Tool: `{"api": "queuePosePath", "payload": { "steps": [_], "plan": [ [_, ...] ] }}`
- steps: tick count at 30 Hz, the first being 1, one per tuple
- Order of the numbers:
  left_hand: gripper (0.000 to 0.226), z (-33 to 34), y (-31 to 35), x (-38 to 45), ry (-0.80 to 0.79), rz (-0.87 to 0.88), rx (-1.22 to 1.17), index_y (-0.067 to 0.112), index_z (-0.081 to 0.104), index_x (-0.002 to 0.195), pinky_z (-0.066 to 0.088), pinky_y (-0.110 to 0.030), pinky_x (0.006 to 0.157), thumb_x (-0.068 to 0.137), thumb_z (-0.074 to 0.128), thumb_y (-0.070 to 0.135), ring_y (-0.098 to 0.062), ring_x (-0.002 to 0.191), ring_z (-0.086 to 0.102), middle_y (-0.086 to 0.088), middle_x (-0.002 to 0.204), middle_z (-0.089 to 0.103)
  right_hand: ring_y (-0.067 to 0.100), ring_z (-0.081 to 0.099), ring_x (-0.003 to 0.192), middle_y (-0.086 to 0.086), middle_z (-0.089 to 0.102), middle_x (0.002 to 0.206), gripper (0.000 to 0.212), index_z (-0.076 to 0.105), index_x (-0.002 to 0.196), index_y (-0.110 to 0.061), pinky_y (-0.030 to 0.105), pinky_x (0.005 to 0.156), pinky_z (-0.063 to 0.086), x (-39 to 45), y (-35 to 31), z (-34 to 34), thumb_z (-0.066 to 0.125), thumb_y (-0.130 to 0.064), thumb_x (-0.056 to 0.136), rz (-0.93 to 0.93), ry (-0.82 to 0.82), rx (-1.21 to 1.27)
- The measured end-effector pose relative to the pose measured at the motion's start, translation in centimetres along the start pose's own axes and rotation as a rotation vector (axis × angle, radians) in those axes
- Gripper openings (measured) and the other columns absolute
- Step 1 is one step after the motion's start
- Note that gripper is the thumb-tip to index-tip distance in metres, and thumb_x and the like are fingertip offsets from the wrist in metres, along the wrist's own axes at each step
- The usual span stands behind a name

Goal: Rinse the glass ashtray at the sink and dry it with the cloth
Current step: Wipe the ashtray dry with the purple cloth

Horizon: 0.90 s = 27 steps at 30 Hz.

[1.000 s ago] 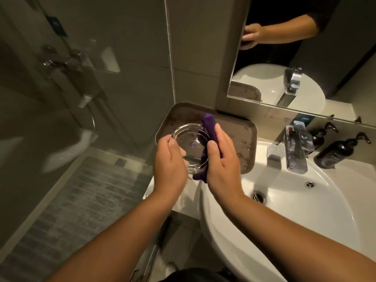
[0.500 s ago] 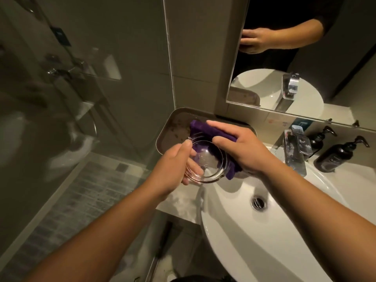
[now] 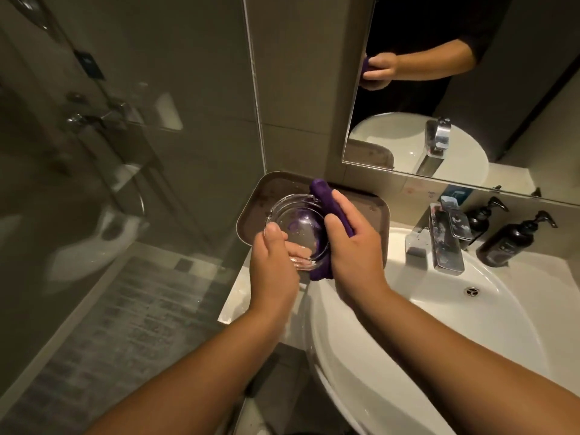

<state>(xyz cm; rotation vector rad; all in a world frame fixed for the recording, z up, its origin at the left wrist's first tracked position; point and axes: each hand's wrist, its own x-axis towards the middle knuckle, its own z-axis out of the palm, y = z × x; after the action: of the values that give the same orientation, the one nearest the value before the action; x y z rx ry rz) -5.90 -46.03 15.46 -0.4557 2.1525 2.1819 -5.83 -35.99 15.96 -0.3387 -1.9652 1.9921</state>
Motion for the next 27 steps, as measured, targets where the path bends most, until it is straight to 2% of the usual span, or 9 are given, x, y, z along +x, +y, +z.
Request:
{"api": "queuePosePath", "payload": {
  "steps": [2,6,8,10,15,17,21,23,27],
  "plan": [
    [0.038,-1.2,0.2,0.4,-0.158,-0.025,0.069,0.022,0.054,0.094,0.044,-0.030,0.056,0.102,0.028,0.049,-0.022,0.065,0.066,-0.009,0.082,0.074,0.004,0.066,0.108,-0.013,0.071,0.116,0.042,0.064,0.118,-0.044,0.033,0.100,0.051,1.4,-0.7,-1.6,0.058,-0.010,0.094,0.007,-0.119,-0.037],
    [0.039,-3.2,2.1,1.3,-0.474,0.007,0.147,0.014,0.056,0.098,0.041,-0.030,0.055,0.104,0.030,0.042,-0.019,0.057,0.062,-0.008,0.072,0.072,0.009,0.068,0.106,-0.012,0.073,0.113,0.039,0.071,0.107,-0.049,0.038,0.102,0.050,4.1,-3.0,-4.5,0.065,-0.014,0.091,-0.049,-0.444,-0.222],
    [0.039,-3.0,2.5,1.4,-0.513,0.059,0.206,0.013,0.057,0.098,0.040,-0.032,0.056,0.105,0.029,0.039,-0.017,0.053,0.059,-0.007,0.067,0.070,0.006,0.067,0.108,-0.016,0.072,0.114,0.040,0.069,0.109,-0.051,0.034,0.102,0.049,4.6,-4.1,-4.8,0.065,-0.014,0.093,-0.071,-0.611,-0.336],
    [0.038,-2.6,2.5,1.2,-0.464,0.105,0.253,0.013,0.058,0.093,0.043,-0.033,0.061,0.105,0.030,0.037,-0.016,0.053,0.057,-0.008,0.063,0.070,0.005,0.066,0.110,-0.017,0.071,0.117,0.038,0.067,0.113,-0.050,0.032,0.101,0.049,4.7,-4.6,-4.5,0.064,-0.016,0.094,-0.079,-0.663,-0.393],
    [0.040,-2.5,1.9,1.1,-0.343,0.163,0.218,0.003,0.058,0.091,0.046,-0.025,0.052,0.105,0.033,0.030,-0.021,0.048,0.052,-0.009,0.056,0.065,0.005,0.068,0.104,-0.012,0.072,0.114,0.036,0.065,0.114,-0.046,0.029,0.095,0.052,3.3,-3.2,-3.7,0.064,-0.016,0.095,-0.070,-0.497,-0.296],
    [0.040,-2.5,1.6,1.2,-0.304,0.169,0.215,0.001,0.057,0.092,0.045,-0.022,0.049,0.105,0.033,0.030,-0.022,0.049,0.052,-0.010,0.057,0.064,0.008,0.069,0.102,-0.012,0.072,0.113,0.036,0.065,0.112,-0.048,0.036,0.097,0.053,2.6,-2.4,-3.3,0.063,-0.016,0.094,-0.047,-0.414,-0.247],
    [0.040,-1.6,0.8,0.8,-0.113,0.166,0.132,0.010,0.057,0.091,0.048,-0.026,0.056,0.105,0.030,0.036,-0.017,0.052,0.055,-0.006,0.059,0.065,0.008,0.067,0.109,-0.014,0.073,0.112,0.037,0.067,0.112,-0.044,0.040,0.102,0.050,0.5,-0.9,-1.4,0.058,-0.012,0.095,-0.006,-0.120,-0.017],
    [0.036,-0.6,0.2,0.2,0.019,0.148,0.050,0.017,0.055,0.090,0.048,-0.020,0.054,0.105,0.029,0.036,-0.012,0.050,0.056,-0.002,0.058,0.065,0.006,0.066,0.109,-0.015,0.072,0.113,0.036,0.065,0.114,-0.045,0.039,0.102,0.051,-0.6,-0.4,-0.1,0.057,-0.014,0.096,0.022,0.017,0.051],
    [0.033,0.6,-0.4,-0.8,0.052,0.061,-0.082,0.021,0.053,0.093,0.049,-0.023,0.058,0.105,0.026,0.036,-0.010,0.053,0.059,-0.002,0.066,0.067,0.009,0.066,0.109,-0.014,0.072,0.111,0.037,0.066,0.112,-0.045,0.042,0.101,0.051,-0.7,0.0,-0.1,0.054,-0.014,0.097,0.042,0.038,0.046]
  ]
}}
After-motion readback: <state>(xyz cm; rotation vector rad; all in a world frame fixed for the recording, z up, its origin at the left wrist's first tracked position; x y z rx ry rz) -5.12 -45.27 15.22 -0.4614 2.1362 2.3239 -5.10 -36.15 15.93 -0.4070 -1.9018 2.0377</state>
